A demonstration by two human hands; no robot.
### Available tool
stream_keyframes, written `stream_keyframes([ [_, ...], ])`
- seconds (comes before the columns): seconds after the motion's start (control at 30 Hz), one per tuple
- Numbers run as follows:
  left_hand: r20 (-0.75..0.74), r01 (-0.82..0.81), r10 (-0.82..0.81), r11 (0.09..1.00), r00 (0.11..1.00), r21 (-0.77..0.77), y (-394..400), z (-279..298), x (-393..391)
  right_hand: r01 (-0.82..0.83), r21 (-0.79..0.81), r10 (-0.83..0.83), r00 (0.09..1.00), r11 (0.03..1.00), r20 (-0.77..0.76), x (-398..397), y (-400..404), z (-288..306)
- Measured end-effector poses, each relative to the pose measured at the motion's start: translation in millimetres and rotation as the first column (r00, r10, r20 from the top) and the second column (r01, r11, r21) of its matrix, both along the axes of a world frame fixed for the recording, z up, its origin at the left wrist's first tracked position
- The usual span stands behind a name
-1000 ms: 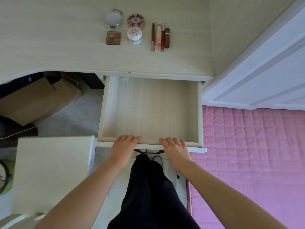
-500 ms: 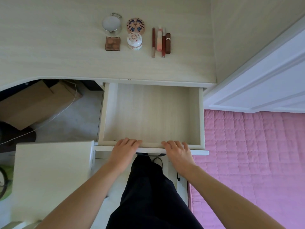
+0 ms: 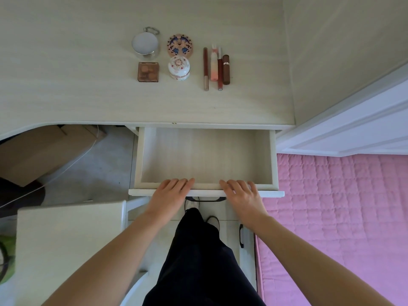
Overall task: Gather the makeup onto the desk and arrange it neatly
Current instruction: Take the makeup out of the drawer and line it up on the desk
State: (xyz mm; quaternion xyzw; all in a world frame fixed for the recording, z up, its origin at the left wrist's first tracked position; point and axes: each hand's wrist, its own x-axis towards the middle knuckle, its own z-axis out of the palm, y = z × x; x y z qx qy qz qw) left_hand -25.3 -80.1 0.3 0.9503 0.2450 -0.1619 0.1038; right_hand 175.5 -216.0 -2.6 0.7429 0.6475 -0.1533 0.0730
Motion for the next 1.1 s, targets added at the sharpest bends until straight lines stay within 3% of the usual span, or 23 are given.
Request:
stream_keyframes([
  [0.83, 0.178, -0.102, 0.092, 0.994, 0.98, 0.048, 75.5, -13.3, 48.6, 0.071, 0.13, -0.071, 0.997, 0.989, -0.005, 48.1, 79.8, -12.1],
  [1.0, 0.246, -0.253, 0.239, 0.967, 0.939, 0.026, 77.2, -14.6, 52.6, 0.151, 0.179, -0.136, 0.986, 0.972, -0.091, 48.3, 85.4, -14.1],
  [1.1, 0.321, -0.373, 0.39, 0.921, 0.863, -0.115, 70.9, -15.0, 50.0, 0.267, 0.251, -0.221, 0.955, 0.93, -0.198, 41.8, 82.8, -10.5],
])
